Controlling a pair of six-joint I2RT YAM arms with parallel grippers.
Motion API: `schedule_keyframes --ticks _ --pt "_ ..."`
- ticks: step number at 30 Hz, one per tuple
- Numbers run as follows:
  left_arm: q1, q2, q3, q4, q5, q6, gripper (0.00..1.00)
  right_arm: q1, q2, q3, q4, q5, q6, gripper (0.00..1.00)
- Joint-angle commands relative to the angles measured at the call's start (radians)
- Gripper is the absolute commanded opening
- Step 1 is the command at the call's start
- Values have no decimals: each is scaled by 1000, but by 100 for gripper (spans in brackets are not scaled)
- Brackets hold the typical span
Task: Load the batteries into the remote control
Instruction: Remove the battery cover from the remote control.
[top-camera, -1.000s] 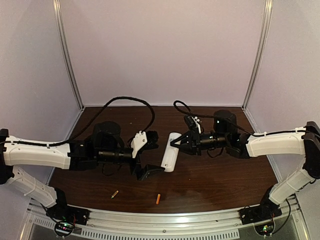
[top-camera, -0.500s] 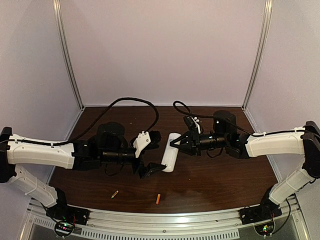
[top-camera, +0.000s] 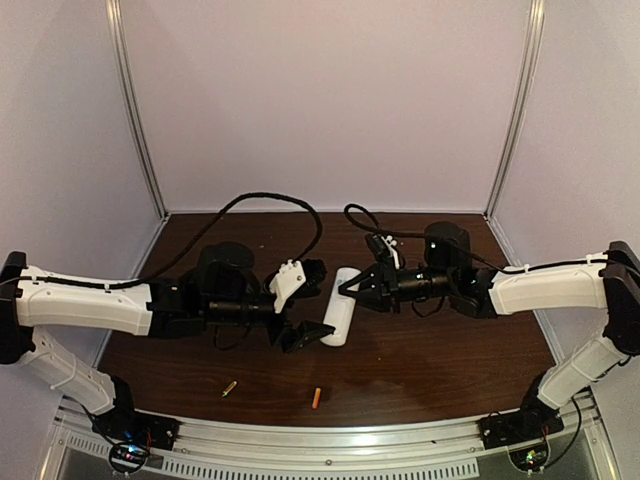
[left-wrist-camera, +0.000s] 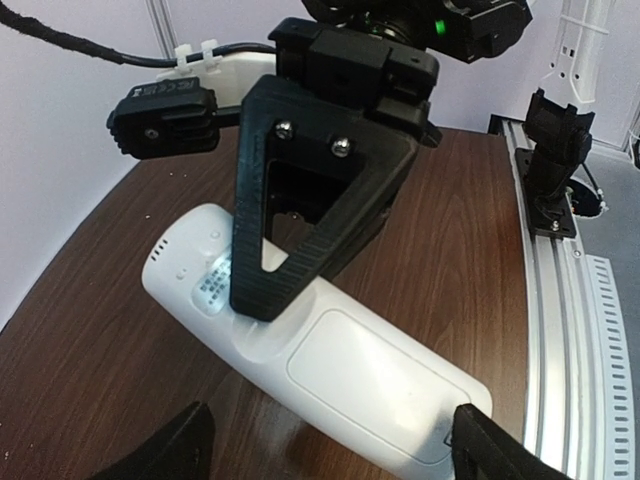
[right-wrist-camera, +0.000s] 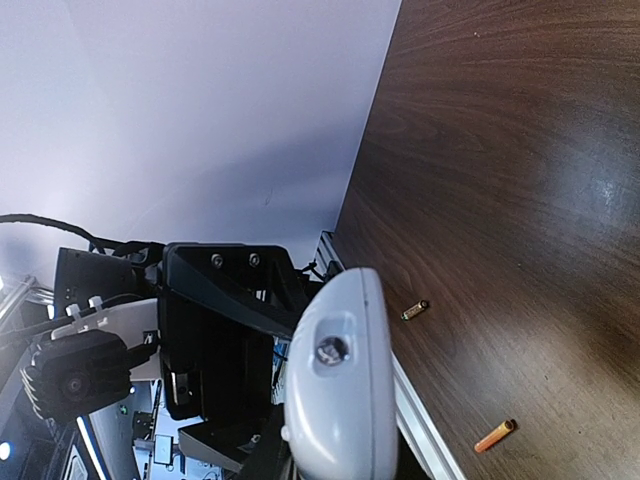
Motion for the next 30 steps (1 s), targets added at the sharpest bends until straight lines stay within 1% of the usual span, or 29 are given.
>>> schedule_keyframes --ticks 1,5,10,20,28,30 --pt "0 13 20 2 -44 0 84 11 12 5 48 -11 16 0" --pt "0 4 15 10 -35 -5 84 12 15 5 52 -12 19 0" --pt "-1 -8 14 11 33 -2 85 11 19 1 52 -12 15 0" --pt "4 -8 13 -16 54 2 84 11 11 5 53 -22 11 0" --pt "28 -13 17 -38 121 3 84 11 12 12 51 -32 5 0" --pt "31 -10 19 -41 117 -1 84 11 11 12 54 -34 7 0"
